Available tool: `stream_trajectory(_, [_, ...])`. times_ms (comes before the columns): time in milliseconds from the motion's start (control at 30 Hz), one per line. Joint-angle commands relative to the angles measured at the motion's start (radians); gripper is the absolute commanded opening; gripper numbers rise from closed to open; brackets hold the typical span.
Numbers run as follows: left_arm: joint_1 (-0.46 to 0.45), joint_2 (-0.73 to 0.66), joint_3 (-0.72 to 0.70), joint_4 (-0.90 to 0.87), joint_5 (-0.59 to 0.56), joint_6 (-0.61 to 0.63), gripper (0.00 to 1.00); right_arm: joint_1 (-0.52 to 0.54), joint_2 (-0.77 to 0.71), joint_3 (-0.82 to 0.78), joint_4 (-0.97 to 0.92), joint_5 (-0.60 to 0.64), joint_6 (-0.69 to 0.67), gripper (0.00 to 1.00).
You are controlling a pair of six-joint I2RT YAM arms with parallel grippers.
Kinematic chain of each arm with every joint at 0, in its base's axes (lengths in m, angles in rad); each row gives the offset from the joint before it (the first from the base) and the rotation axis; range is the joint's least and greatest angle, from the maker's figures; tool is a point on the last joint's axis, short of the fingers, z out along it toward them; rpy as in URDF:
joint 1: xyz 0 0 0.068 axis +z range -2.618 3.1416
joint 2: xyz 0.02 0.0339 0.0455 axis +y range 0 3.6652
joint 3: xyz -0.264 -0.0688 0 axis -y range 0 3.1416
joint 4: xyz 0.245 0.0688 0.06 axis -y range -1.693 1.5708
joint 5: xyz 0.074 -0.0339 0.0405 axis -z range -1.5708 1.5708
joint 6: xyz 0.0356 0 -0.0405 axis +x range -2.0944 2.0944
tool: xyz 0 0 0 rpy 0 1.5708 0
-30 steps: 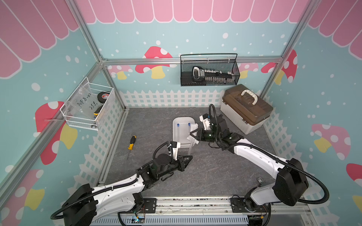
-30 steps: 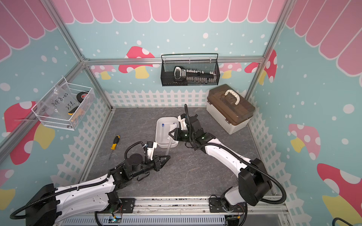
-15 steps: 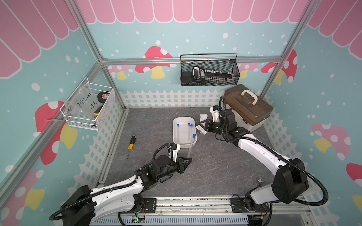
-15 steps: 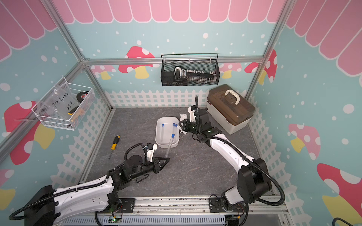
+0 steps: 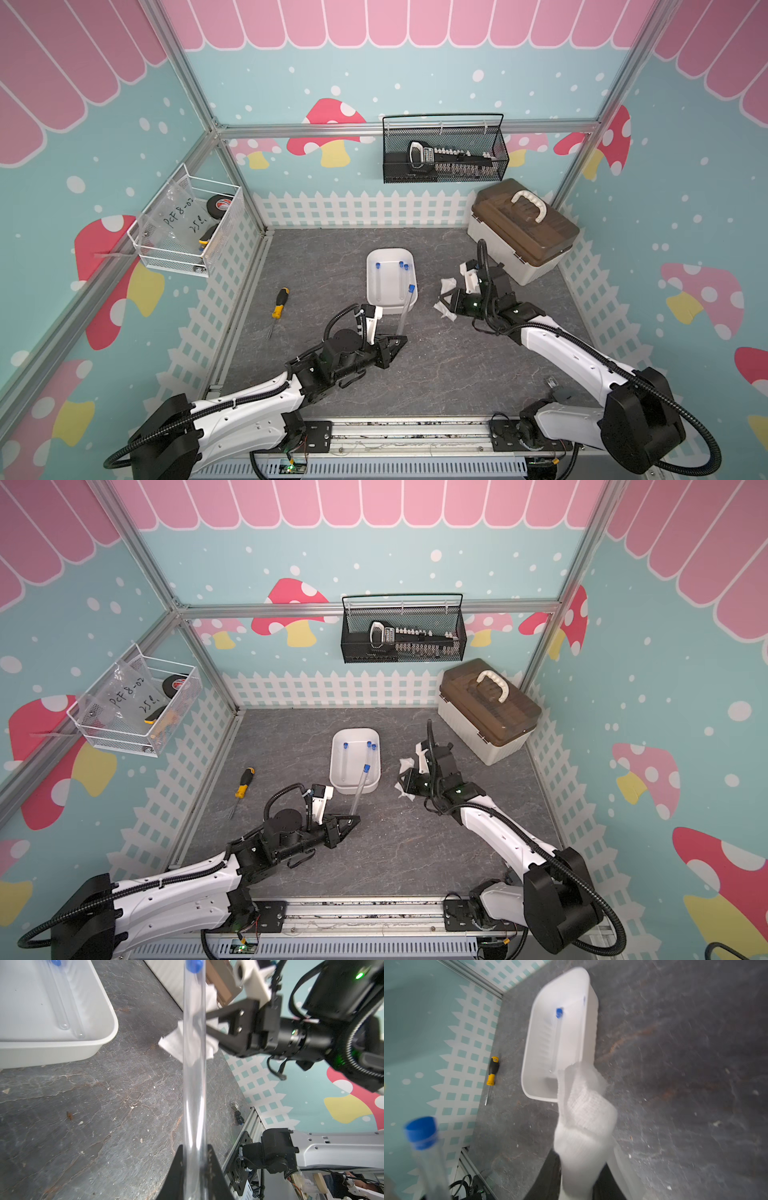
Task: Wipe the exteriors of test tubes
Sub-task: Place the cleaning item at the center of the board.
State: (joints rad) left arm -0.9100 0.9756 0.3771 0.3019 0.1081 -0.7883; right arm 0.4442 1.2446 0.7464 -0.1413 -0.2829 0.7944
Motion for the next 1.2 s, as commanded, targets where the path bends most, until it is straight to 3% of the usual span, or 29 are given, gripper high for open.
stream_trajectory(0, [0.002, -0.015, 0.033, -0.019, -0.012, 0.005, 0.08, 0.001, -0.018, -0.102, -0.013, 0.018, 0.029, 0.22])
stream_trajectory(167, [0.007, -0.01, 0.048, -0.024, -0.01, 0.01, 0.08, 0.008, 0.034, -0.185, 0.001, 0.016, 0.017, 0.24])
stream_trajectory(367, [0.01, 0.005, 0.055, -0.022, -0.005, 0.012, 0.08, 0.018, 0.084, -0.17, -0.019, 0.027, 0.0, 0.36])
stream_trajectory(767, [0.027, 0.025, 0.073, -0.02, 0.01, 0.018, 0.08, 0.021, -0.079, -0.012, -0.203, 0.076, -0.036, 0.44])
stream_trajectory(1167, [0.098, 0.105, 0.159, -0.039, 0.039, 0.054, 0.09, 0.021, -0.17, -0.016, -0.215, 0.083, 0.002, 0.44])
